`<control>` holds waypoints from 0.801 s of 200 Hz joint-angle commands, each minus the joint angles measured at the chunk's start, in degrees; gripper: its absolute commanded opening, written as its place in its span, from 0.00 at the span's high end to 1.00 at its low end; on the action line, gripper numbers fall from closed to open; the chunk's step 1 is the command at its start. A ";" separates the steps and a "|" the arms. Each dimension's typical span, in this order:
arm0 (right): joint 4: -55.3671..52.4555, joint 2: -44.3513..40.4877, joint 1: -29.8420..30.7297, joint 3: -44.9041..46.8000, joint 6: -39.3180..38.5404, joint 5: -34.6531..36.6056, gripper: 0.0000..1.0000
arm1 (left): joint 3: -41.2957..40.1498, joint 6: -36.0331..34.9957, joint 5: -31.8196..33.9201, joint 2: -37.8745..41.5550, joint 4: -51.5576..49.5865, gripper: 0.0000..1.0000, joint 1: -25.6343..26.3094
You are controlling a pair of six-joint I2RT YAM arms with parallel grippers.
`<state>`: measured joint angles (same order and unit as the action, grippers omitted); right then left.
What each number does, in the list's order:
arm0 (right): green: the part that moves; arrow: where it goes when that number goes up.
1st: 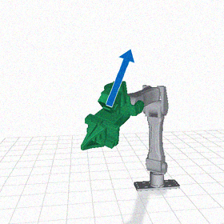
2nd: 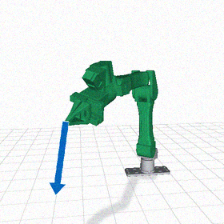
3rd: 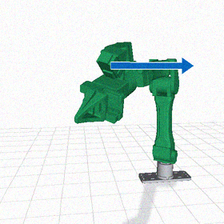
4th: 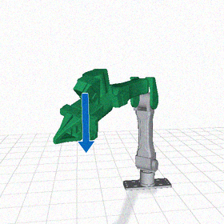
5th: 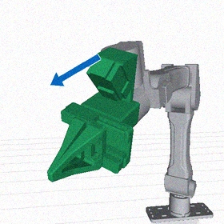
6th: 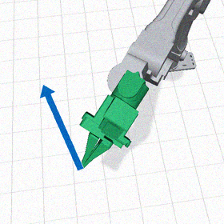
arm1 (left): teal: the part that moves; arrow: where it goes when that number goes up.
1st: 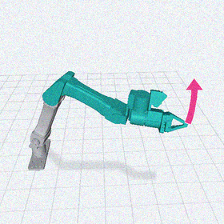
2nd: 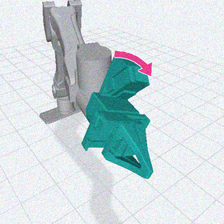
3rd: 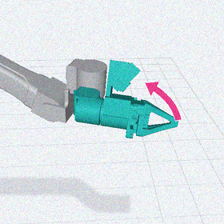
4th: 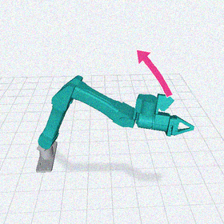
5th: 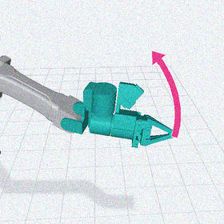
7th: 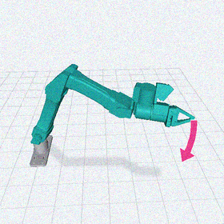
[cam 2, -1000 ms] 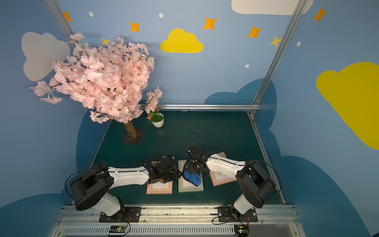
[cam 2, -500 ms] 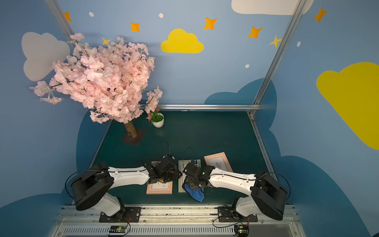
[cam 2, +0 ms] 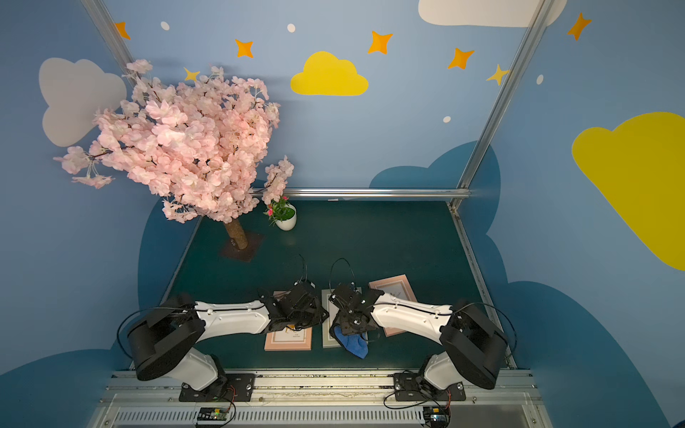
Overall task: Wipe the picture frame with a cloth
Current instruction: Wipe the dirt from the picture frame.
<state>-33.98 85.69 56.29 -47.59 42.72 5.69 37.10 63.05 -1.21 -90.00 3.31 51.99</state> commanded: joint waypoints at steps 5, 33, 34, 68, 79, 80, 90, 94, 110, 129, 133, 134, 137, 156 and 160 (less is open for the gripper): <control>-3.09 5.11 -3.99 -2.24 -3.78 3.60 1.00 | -3.99 -0.58 2.33 -2.16 -14.39 0.97 -0.13; -0.69 9.41 -6.24 -6.94 -5.79 3.42 1.00 | -4.75 -0.46 2.62 -1.63 -14.47 0.97 -0.13; -0.67 9.58 -6.30 -7.18 -5.88 3.44 1.00 | -4.75 -0.46 2.62 -1.61 -14.47 0.97 -0.13; -0.55 13.70 -7.72 -12.17 -7.94 2.84 1.00 | -4.58 -1.50 4.07 -0.97 -16.19 0.97 0.02; -0.56 14.31 -7.78 -12.67 -8.25 2.33 1.00 | -4.66 -1.78 4.20 -0.65 -16.32 0.97 0.04; -0.56 14.37 -7.78 -12.68 -8.26 2.32 1.00 | -4.66 -1.78 4.20 -0.64 -16.32 0.97 0.04; -0.41 14.57 -7.78 -12.55 -8.18 1.62 1.00 | -4.67 -1.73 4.11 -0.54 -16.32 0.97 0.02; -0.35 14.53 -7.78 -12.23 -8.10 1.33 1.00 | -4.67 -1.75 4.11 -0.53 -16.32 0.97 0.02; -0.30 13.93 -7.30 -10.65 -7.35 0.73 1.00 | -4.59 -1.74 3.95 -0.53 -16.32 0.97 0.04; -0.91 12.38 -5.82 -7.86 -6.16 0.46 1.00 | -4.58 -1.41 3.76 -0.45 -15.97 0.97 0.02; -1.06 11.89 -5.38 -7.29 -5.87 0.48 1.00 | -4.60 -1.36 3.76 -0.44 -15.89 0.97 0.00; -1.12 11.79 -5.26 -7.14 -5.79 0.47 1.00 | -4.59 -1.40 3.76 -0.44 -15.89 0.97 -0.02; -1.30 11.50 -4.85 -6.70 -5.47 0.48 1.00 | -4.54 -1.36 3.76 -0.49 -15.92 0.97 0.03; -2.10 9.53 -1.97 -3.71 -3.21 0.62 1.00 | -4.28 -1.36 3.80 -0.43 -16.18 0.97 0.07; -2.31 9.15 -1.38 -3.10 -2.62 0.57 1.00 | -4.23 -1.43 3.83 -0.37 -16.23 0.97 0.05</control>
<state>-30.85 95.15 51.57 -56.10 36.91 7.53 36.23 62.78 0.60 -87.50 1.32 52.14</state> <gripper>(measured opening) 0.075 0.123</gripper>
